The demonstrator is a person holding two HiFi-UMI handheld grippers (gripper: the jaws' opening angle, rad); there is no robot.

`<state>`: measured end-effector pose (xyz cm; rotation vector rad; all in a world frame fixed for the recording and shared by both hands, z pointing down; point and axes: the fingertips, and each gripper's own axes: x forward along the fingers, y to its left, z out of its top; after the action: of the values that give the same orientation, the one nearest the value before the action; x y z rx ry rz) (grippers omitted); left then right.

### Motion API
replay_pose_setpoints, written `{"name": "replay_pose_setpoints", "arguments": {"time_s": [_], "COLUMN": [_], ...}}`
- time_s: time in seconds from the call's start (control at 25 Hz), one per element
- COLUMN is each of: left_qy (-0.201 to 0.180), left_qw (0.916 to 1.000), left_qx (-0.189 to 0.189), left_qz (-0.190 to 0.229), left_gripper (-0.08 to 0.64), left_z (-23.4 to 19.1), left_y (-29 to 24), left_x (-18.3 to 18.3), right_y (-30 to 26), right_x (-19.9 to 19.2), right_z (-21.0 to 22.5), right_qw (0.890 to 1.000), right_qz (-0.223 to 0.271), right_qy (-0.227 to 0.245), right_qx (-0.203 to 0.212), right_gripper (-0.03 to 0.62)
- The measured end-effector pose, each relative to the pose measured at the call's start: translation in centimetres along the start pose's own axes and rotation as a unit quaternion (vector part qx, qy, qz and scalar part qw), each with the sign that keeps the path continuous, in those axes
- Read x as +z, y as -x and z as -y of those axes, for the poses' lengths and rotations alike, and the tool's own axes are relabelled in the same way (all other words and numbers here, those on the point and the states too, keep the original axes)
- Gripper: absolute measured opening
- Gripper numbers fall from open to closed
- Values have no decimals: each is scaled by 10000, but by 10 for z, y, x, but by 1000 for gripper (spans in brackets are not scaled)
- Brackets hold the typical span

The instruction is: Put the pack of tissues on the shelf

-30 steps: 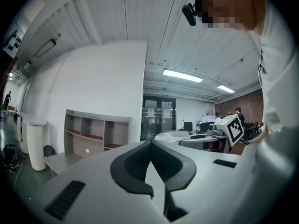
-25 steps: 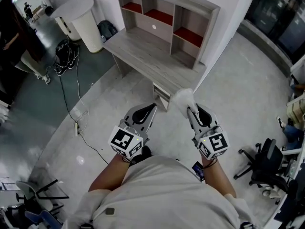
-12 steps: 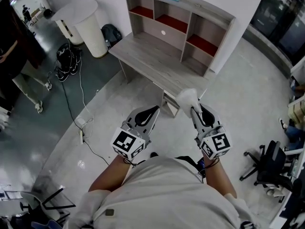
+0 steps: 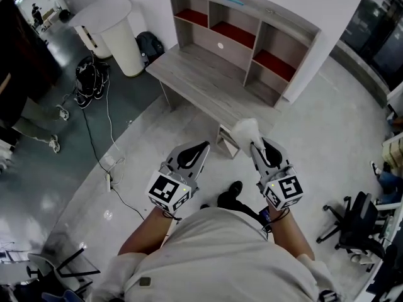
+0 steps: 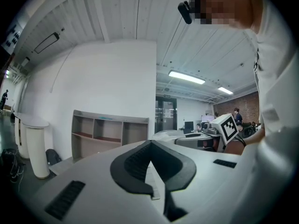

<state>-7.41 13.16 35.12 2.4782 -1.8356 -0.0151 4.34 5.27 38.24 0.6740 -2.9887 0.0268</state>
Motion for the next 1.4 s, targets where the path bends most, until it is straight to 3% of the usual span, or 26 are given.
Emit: {"name": "replay_pose_setpoints", "arguments": {"time_s": [0.32,0.72,1.04,1.4], "left_qy": [41,41,19,47], "left_qw": [9999,9998,9985,9938], "left_qx": [82,-189,-547,-1104], "left_qz": [-60,-31,-78,-124], "left_gripper": [15,15,15,15], "left_z": [-34,-42,-30,-41], "left_y": [-62,-189,-263,-318], "left_x": [-3,0,-9,-17], "right_y": [-42,-60,-49,-58], "right_x": [2,0,-15,-28], "right_z": [60,175,242,278], "right_qw": [10000,9998,9985,9941], "right_qz": [28,24,-8,-178], "right_qy": [1,83,-7,-152], "right_qx": [51,-202,-541,-1059], "right_gripper": [109,109,109,109]}}
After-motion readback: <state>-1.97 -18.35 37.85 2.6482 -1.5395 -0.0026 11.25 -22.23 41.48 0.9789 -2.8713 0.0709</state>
